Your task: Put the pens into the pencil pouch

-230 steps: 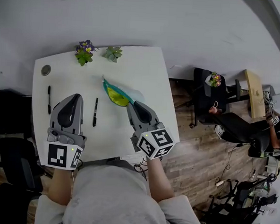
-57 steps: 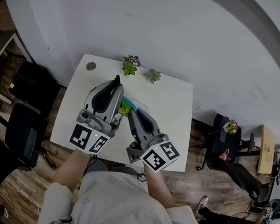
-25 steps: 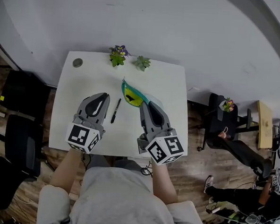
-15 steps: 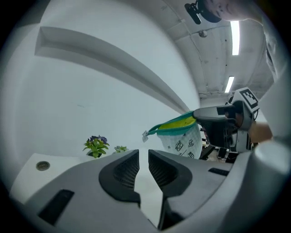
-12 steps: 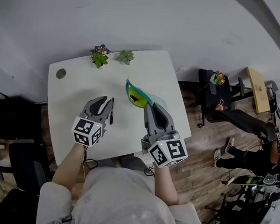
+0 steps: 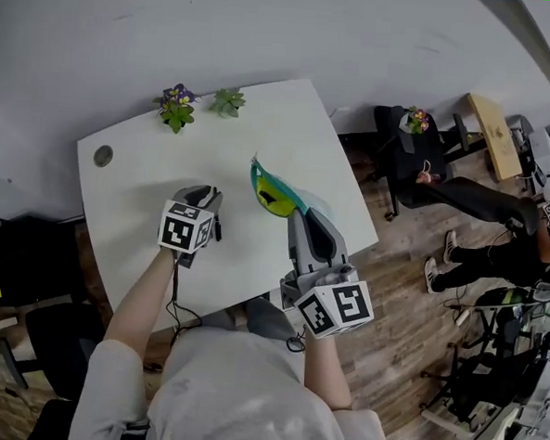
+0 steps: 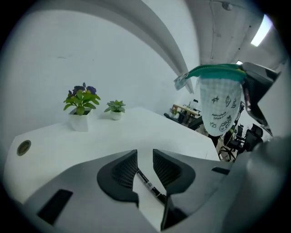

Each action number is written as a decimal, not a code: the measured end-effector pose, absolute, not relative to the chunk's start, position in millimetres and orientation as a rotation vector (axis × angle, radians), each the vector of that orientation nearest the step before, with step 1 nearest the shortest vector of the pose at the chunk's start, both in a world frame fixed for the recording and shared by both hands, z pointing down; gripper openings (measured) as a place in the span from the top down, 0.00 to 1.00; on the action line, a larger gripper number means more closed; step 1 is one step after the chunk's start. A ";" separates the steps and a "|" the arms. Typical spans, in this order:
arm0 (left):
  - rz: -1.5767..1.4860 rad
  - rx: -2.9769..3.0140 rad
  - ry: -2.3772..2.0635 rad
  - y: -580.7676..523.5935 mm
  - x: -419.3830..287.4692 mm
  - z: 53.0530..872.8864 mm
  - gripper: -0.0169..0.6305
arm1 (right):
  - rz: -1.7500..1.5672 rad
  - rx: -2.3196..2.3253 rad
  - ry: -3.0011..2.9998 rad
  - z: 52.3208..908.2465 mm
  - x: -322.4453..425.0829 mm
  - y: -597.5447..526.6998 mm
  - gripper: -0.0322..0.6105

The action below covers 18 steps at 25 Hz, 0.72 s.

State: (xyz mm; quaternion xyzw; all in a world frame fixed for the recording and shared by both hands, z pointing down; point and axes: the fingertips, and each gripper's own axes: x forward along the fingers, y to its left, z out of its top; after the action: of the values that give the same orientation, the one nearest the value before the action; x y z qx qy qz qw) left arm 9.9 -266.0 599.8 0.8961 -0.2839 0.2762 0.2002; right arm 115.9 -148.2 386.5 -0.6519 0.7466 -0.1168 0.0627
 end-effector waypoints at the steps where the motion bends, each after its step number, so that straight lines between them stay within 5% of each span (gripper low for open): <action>1: 0.813 2.493 -0.792 -268.6 9.8 607.1 0.81 | -0.356 -1.981 2.243 387.1 115.6 -146.7 0.86; 18: 1.225 2.267 -0.778 -280.7 12.1 670.2 0.79 | -0.371 -2.092 2.140 390.4 120.2 -117.2 0.86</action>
State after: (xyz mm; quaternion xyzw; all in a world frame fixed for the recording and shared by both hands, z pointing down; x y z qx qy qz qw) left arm 12.1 -280.7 670.2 0.8209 -0.2818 0.4438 0.2231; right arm 120.2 -117.2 390.4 -0.6924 0.7082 -0.1228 0.0630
